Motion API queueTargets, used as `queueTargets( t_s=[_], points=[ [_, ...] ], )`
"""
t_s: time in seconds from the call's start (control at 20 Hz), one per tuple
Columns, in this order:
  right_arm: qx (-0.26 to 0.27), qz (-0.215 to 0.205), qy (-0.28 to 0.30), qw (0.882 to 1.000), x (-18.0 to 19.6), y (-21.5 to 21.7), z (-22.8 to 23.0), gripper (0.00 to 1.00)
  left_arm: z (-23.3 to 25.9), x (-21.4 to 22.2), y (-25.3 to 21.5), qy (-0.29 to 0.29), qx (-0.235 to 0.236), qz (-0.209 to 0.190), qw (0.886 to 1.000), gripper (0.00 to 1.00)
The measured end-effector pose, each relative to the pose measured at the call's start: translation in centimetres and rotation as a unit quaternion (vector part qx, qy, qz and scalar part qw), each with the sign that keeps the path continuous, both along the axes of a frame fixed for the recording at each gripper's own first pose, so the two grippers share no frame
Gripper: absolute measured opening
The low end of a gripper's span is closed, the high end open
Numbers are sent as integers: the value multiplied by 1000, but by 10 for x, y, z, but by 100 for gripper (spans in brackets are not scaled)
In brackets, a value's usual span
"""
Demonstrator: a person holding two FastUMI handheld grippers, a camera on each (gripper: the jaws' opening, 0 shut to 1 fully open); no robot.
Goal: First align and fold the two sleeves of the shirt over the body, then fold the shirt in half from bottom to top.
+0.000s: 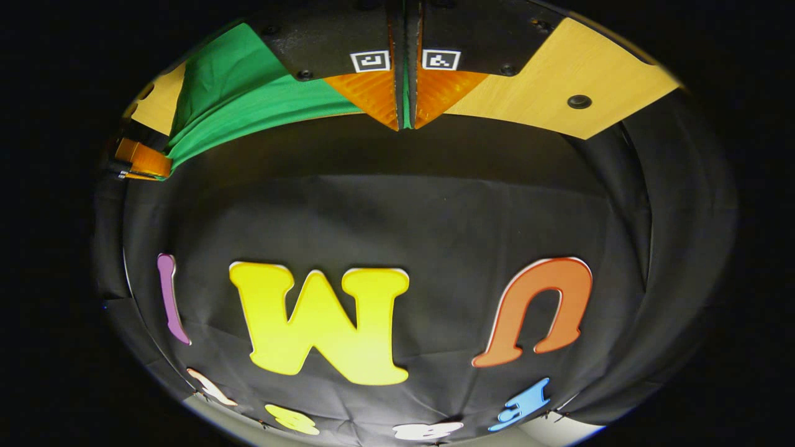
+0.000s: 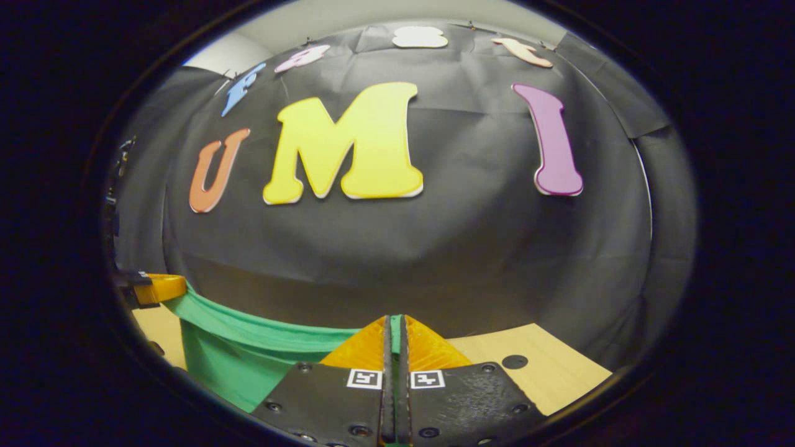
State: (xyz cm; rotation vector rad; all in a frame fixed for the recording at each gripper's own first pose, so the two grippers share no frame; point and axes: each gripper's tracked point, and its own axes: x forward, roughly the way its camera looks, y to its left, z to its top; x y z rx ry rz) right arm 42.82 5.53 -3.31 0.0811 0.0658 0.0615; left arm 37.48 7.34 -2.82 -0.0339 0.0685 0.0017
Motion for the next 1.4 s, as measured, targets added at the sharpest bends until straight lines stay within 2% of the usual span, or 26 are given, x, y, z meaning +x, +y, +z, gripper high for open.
queueTargets(
  t_s=[0.1,0.25,0.35,0.45,0.5,0.6,0.7,0.85,1.0,1.1,1.2,1.3,1.4],
  points=[
    [2,-7,42,999,31,2,-42,2,-30,24,-5,14,20,-2,1000,7],
    [-1,-21,83,996,57,-2,-94,2,-74,41,-9,40,37,-13,998,7],
    [-15,-14,94,995,61,0,-113,5,-95,44,-9,58,44,-13,997,8],
    [-31,-8,90,995,61,3,-115,2,-112,44,-9,73,35,-18,997,10],
    [-30,-2,85,996,61,4,-114,6,-107,39,-8,70,37,-12,997,19],
    [-14,9,82,997,58,5,-115,52,-112,45,-5,66,32,-5,997,75],
    [2,0,82,997,60,-2,-116,98,-108,40,-4,61,24,-1,998,100],
    [8,17,62,998,55,3,-113,97,-109,40,-2,59,15,4,998,100],
    [-20,11,46,999,52,5,-106,96,-101,37,4,40,3,14,999,100],
    [-40,7,30,999,43,6,-94,94,-95,30,10,38,23,28,999,100],
    [-41,3,7,999,27,4,-75,96,-85,12,19,28,24,41,998,100],
    [-41,-2,-16,999,8,1,-51,95,-73,-7,9,19,9,28,999,100],
    [-48,-4,-24,999,-14,1,-27,95,-55,-26,6,18,20,28,999,100]
  ],
)
